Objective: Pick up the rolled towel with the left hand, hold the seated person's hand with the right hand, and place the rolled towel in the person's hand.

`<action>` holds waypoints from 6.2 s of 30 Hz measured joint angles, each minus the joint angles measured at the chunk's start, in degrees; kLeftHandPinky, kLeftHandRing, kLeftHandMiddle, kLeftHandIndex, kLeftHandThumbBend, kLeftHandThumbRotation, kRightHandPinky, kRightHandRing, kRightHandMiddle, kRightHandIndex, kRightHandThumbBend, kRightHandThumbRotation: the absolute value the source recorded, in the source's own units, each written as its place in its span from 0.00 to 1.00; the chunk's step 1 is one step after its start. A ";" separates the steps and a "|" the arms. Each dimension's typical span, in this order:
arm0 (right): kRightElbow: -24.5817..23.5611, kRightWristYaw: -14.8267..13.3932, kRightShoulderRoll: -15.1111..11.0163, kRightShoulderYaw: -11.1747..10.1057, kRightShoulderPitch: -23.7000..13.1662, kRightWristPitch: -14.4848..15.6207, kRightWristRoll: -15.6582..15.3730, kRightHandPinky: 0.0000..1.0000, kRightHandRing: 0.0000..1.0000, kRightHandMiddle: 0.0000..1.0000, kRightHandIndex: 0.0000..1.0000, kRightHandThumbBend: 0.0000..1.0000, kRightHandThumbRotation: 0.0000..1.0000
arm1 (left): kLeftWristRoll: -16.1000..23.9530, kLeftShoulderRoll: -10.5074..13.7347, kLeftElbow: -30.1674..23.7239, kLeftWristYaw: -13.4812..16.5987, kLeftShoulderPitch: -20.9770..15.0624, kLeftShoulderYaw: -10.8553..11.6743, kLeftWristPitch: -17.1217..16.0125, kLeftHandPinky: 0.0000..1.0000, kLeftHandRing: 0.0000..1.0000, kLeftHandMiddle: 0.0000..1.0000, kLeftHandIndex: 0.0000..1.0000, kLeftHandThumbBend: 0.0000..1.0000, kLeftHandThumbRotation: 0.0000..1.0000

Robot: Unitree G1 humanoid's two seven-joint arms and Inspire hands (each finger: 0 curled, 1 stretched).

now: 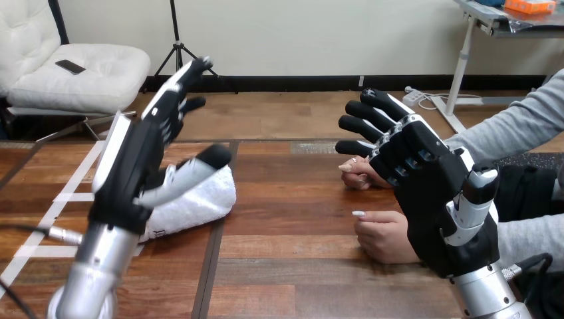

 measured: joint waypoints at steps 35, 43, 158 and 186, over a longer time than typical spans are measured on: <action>1.15 -0.05 0.12 0.08 -1.36 -0.38 -0.74 0.74 0.84 0.84 0.85 1.00 1.00 | 23.86 9.20 30.91 12.49 -22.16 -6.80 1.64 0.77 0.88 0.91 0.90 0.90 0.76; 1.27 -0.01 0.11 0.05 -1.49 -0.82 -0.74 0.74 0.83 0.84 0.85 1.00 1.00 | 28.54 9.91 35.64 15.48 -25.84 -9.85 4.44 0.76 0.89 0.92 0.90 0.91 0.79; 3.18 1.72 0.10 -0.44 -3.16 -2.02 0.71 0.73 0.81 0.82 0.83 1.00 1.00 | 43.90 7.63 64.07 9.99 -46.83 -34.58 27.29 0.96 0.94 0.96 0.92 1.00 0.66; 3.17 0.35 0.12 -0.41 -3.16 -2.11 0.67 0.70 0.81 0.82 0.83 1.00 1.00 | 46.39 7.52 64.07 10.37 -46.81 -39.45 27.63 1.00 1.00 1.00 1.00 1.00 0.65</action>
